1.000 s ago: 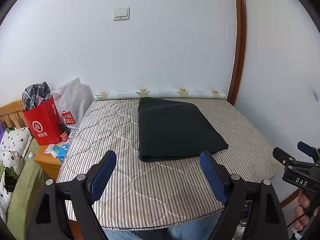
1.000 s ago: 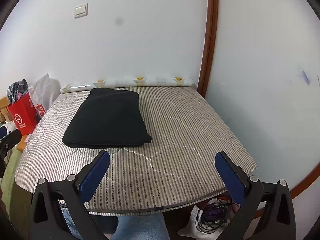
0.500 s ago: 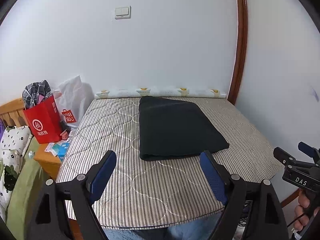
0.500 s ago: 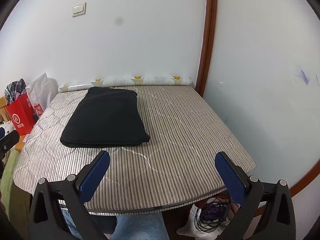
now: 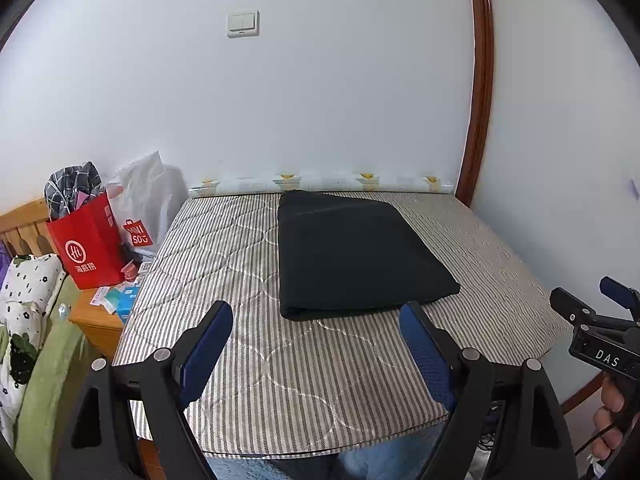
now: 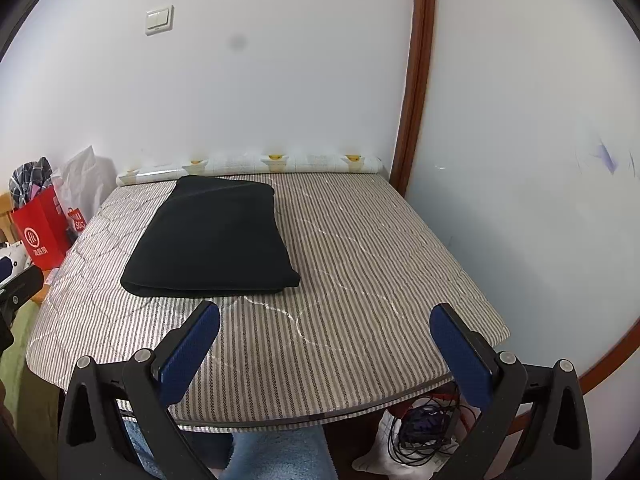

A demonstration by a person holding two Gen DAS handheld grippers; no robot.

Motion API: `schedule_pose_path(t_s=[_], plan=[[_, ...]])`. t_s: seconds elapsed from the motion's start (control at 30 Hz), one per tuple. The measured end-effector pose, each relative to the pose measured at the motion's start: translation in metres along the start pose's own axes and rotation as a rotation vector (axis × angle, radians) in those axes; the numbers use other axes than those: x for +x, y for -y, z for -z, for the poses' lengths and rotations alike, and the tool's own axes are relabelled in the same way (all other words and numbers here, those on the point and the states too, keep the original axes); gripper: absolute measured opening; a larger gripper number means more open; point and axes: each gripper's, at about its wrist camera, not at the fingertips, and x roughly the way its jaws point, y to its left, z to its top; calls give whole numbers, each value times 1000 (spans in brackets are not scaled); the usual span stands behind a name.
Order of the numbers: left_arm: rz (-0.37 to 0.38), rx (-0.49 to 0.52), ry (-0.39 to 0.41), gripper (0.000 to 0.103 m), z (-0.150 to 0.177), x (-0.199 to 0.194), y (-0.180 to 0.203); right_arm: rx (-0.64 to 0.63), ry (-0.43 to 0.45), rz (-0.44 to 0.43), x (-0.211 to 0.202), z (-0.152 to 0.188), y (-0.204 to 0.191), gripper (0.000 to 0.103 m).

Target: Fold small clothes

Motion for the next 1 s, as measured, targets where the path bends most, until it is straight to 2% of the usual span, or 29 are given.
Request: schedule_pose_path(t_s=[0.87,1.0], plan=[[7,0,-4,85,-2,4,-1,-5,1,15,1,-1,2,103],[-10,1,-1,85,-1,10,0,-9,5,13,2,-2,-1,103]])
